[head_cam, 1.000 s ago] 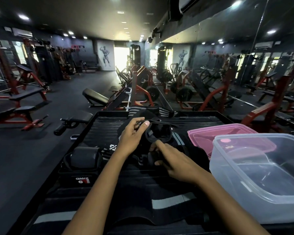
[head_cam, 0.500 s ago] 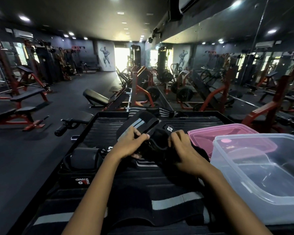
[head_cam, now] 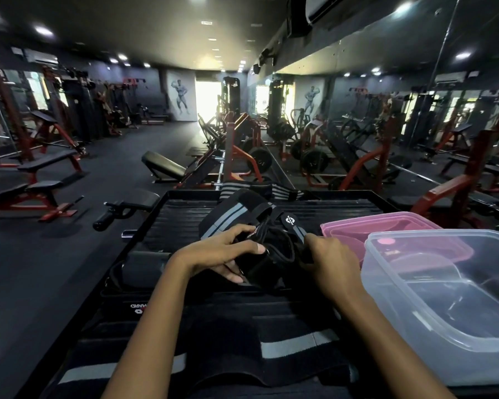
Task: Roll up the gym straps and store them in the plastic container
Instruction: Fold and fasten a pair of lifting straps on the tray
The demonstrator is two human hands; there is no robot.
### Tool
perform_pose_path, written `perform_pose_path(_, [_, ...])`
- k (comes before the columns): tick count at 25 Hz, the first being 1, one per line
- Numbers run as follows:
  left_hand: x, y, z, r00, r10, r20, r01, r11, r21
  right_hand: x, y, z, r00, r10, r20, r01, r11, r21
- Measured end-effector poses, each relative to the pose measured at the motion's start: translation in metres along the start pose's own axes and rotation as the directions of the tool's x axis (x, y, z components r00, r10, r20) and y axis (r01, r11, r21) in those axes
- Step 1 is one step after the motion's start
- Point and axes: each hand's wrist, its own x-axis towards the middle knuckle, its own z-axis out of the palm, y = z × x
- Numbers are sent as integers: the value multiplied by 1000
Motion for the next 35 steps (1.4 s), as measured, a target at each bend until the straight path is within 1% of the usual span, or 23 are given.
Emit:
perform_pose_path(1, [2, 0, 1, 998, 46, -39, -42, 993, 110, -1, -2, -1, 1000, -8, -19, 8, 1000, 19])
perform_pose_path(2, [4, -1, 3, 992, 95, -86, -71, 965, 253, -1, -4, -1, 999, -18, -39, 19, 999, 31])
perform_pose_path(3, [8, -3, 5, 981, 136, -138, -81, 936, 344, -1, -5, 0, 997, -31, -64, 34, 998, 45])
perform_pose_path(4, [10, -4, 8, 971, 164, -171, -94, 928, 360, 0, -5, 2, 994, -48, -102, 56, 995, 80])
perform_pose_path(6, [14, -6, 13, 956, 229, -180, -189, 958, 215, 6, 1, 3, 982, -55, -179, 96, 968, 232])
perform_pose_path(7, [16, -6, 16, 944, 276, -180, -252, 957, 143, 9, 4, 3, 976, -39, -215, 109, 939, 326])
perform_pose_path(8, [16, -6, 18, 930, 318, -185, -303, 947, 107, 12, 6, 3, 968, -7, -251, 114, 903, 414])
perform_pose_path(10, [14, -2, 20, 900, 387, -202, -367, 921, 132, 19, 6, 3, 957, 81, -277, 88, 832, 548])
perform_pose_path(13, [12, -2, 20, 861, 415, -293, -351, 903, 249, 25, 0, 8, 946, 203, -251, 16, 745, 666])
perform_pose_path(16, [13, -6, 21, 877, 394, -275, -307, 900, 310, 22, -3, 11, 936, 236, -261, 15, 713, 701])
perform_pose_path(23, [18, -8, 27, 909, 361, -210, -250, 873, 418, 17, 2, 16, 921, 243, -305, 40, 719, 694])
perform_pose_path(27, [17, -9, 23, 907, 367, -208, -253, 867, 429, 16, 2, 18, 909, 240, -340, 67, 722, 689])
perform_pose_path(32, [19, -11, 27, 911, 370, -184, -246, 843, 479, 18, 5, 20, 911, 219, -350, 84, 731, 677])
perform_pose_path(35, [21, -10, 31, 910, 375, -178, -250, 837, 487, 18, 8, 21, 906, 235, -352, 82, 719, 691])
